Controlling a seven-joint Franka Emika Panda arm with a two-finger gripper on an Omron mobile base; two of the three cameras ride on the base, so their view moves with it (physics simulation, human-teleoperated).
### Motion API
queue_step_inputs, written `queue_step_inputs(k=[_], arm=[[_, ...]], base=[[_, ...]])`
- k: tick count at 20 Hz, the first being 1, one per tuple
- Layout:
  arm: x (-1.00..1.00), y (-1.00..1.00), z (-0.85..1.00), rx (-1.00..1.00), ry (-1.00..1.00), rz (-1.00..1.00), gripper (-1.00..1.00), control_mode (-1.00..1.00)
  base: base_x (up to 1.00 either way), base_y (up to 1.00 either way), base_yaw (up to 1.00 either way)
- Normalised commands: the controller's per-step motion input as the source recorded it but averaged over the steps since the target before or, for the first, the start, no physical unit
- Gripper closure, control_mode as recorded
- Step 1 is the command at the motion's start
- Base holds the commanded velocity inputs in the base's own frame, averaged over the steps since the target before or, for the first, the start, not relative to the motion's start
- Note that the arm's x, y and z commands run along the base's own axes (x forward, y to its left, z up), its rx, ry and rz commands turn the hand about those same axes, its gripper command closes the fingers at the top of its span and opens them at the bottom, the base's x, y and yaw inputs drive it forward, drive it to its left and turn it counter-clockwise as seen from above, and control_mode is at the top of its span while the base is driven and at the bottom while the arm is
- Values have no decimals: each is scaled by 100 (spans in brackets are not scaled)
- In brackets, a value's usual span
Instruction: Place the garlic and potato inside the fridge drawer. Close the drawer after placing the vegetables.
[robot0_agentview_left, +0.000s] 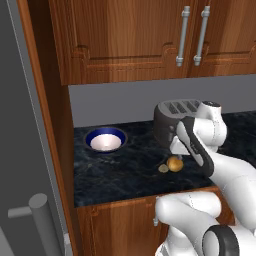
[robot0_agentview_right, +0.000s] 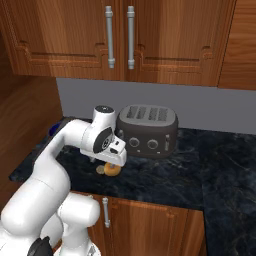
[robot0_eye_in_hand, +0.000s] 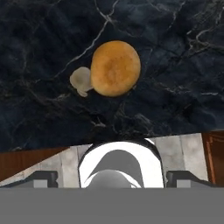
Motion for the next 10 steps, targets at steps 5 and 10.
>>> queue_step_inputs(k=[5,10], arm=[[43,0,-30,0,0,-10,-100,-100],[35,0,-29,0,1,-8,-100,-100]], base=[[0,0,0],[0,0,0]])
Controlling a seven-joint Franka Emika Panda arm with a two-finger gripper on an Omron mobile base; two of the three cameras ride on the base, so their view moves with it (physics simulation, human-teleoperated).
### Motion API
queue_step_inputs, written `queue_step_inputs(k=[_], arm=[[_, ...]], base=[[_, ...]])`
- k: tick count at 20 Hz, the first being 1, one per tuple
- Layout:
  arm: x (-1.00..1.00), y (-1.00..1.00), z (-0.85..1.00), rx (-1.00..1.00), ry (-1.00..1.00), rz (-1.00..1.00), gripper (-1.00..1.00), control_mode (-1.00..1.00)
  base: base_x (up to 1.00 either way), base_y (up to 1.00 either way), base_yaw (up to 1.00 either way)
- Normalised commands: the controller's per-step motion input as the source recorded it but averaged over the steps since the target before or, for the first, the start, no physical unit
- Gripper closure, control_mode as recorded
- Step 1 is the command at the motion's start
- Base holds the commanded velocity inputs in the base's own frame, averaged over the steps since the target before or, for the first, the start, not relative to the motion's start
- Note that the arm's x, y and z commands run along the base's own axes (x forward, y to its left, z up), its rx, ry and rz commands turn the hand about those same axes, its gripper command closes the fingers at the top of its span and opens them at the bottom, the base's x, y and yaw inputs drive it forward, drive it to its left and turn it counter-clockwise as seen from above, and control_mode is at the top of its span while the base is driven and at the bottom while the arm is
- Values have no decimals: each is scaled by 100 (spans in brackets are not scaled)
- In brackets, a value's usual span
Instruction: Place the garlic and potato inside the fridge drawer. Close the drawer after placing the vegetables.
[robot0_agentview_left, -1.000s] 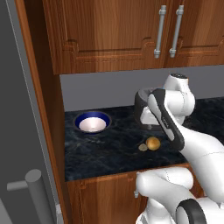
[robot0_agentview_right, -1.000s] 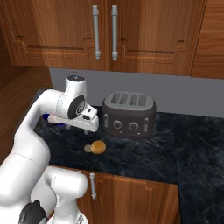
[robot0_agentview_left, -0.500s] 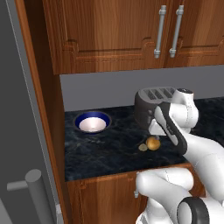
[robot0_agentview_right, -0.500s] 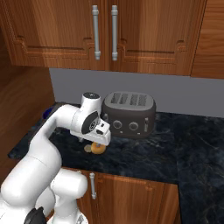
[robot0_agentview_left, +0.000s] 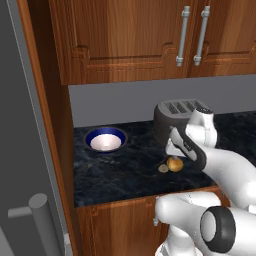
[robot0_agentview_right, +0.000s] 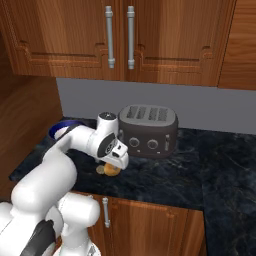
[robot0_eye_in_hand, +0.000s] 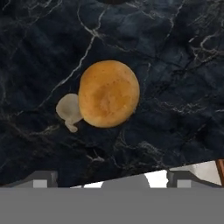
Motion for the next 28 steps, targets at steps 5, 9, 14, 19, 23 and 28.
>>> queue_step_inputs(k=[5,9,14,19,23,28], arm=[[24,0,-29,0,1,-10,-100,-100],[33,0,-18,1,3,-10,-100,-100],[18,-3,-16,4,3,-6,-100,-100],[13,-1,-15,5,3,-4,-100,-100],[-3,1,-22,3,0,-2,-100,-100],[-3,1,-20,2,0,-2,-100,-100]], base=[[0,0,0],[0,0,0],[0,0,0],[0,0,0],[0,0,0],[0,0,0]])
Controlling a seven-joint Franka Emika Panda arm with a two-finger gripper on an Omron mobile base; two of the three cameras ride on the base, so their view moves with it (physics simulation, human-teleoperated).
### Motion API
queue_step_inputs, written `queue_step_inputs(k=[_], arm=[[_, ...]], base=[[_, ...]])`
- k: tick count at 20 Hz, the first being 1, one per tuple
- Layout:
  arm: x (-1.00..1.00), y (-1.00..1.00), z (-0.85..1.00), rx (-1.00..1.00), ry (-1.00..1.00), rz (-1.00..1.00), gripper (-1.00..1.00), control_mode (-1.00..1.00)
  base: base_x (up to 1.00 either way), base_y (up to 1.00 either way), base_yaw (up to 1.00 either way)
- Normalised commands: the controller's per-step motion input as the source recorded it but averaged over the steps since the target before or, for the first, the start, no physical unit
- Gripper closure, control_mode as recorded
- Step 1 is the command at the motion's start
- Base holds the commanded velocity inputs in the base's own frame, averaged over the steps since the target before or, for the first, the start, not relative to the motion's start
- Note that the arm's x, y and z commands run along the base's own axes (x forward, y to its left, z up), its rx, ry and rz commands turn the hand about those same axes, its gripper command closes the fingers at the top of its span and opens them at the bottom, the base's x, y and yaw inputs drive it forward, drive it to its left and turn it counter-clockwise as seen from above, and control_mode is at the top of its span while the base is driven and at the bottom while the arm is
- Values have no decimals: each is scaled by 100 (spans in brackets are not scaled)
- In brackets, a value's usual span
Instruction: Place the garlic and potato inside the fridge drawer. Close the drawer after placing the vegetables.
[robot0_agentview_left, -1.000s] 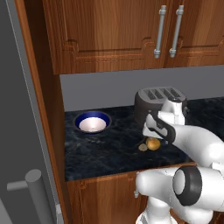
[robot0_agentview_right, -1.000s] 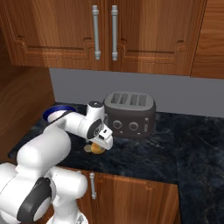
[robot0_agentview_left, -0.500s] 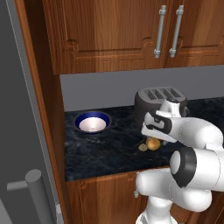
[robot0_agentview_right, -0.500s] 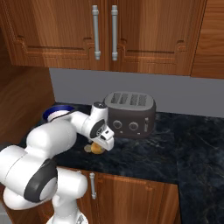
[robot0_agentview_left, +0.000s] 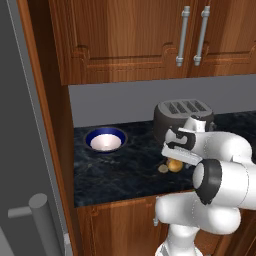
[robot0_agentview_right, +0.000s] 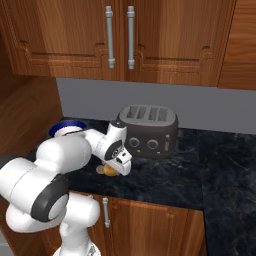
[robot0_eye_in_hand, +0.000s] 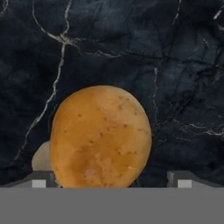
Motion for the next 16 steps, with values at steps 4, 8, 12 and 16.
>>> queue_step_inputs(k=[4,8,12,16], arm=[[1,3,-25,0,0,-2,-100,-100],[11,16,-29,0,0,-1,-100,-100],[4,22,-31,0,0,0,-100,-100],[0,15,-46,0,0,0,-100,-100]], base=[[0,0,0],[0,0,0],[0,0,0],[0,0,0]])
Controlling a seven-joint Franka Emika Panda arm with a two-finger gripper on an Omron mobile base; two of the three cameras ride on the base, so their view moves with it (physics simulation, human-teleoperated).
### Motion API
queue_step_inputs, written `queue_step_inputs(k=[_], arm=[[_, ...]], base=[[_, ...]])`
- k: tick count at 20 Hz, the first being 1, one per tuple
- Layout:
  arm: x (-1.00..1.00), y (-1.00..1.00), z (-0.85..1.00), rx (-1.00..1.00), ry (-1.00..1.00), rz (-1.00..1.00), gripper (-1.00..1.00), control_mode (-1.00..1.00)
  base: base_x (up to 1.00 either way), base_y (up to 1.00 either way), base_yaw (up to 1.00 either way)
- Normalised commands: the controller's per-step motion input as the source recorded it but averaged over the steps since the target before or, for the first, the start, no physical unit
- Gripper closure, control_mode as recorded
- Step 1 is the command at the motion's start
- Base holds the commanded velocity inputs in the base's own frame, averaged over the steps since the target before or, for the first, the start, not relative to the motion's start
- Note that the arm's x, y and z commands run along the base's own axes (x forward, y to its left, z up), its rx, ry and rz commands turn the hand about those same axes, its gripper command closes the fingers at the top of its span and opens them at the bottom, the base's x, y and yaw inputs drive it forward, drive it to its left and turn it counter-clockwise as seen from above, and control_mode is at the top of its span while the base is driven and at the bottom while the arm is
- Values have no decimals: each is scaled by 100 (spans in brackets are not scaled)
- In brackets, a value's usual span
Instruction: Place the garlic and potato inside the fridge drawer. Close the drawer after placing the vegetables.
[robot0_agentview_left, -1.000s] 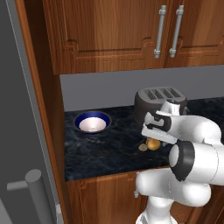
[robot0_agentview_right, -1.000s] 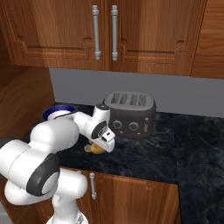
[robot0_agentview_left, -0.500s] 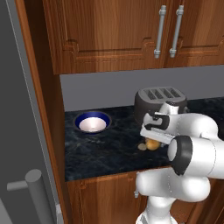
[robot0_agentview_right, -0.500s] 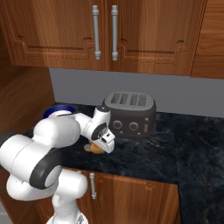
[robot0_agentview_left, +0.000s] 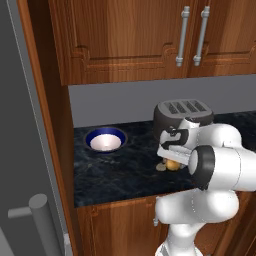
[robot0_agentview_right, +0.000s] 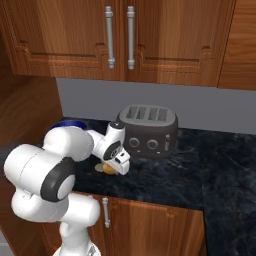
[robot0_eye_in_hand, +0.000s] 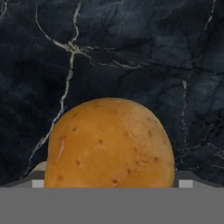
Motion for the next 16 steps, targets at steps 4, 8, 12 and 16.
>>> queue_step_inputs(k=[4,8,12,16], arm=[[0,23,-68,0,2,0,100,-100],[-4,16,-34,-1,6,0,100,-100],[-36,-8,73,0,-7,-4,100,-100],[-80,-11,100,0,-10,-4,100,-100]], base=[[0,0,0],[0,0,0],[0,0,0],[0,0,0]])
